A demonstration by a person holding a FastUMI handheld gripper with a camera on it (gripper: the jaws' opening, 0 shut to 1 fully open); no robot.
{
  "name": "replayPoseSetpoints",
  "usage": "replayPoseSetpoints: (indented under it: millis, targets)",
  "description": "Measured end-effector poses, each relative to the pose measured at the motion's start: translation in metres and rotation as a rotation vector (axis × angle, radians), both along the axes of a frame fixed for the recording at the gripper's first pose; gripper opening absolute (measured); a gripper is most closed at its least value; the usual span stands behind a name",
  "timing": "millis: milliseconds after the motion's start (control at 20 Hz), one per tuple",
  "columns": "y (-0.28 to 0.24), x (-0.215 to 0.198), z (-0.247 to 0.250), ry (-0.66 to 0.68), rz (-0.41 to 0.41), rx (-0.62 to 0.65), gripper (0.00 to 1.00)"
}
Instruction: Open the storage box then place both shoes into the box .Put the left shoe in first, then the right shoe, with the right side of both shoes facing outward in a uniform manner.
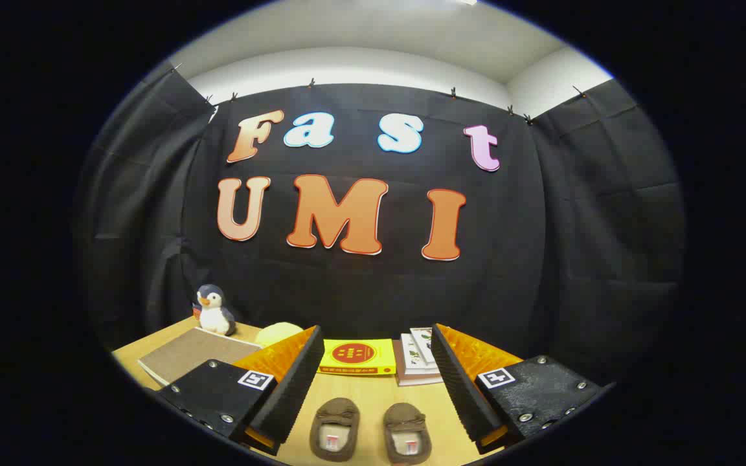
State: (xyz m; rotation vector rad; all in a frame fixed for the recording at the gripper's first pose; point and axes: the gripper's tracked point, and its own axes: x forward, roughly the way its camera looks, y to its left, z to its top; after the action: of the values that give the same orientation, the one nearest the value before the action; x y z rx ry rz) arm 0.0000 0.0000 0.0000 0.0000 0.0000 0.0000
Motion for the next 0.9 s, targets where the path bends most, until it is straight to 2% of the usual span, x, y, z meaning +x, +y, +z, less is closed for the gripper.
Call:
replayPoseSetpoints:
  millis: [150,350,900]
  targets:
    - [0.009,-0.001,0.005,-0.004,0.044,-0.009,0.99]
    - [0.013,0.005,-0.002,0.012,0.1,0.046,0.99]
    - [0.017,0.017,-0.019,0.044,0.143,0.093,0.99]
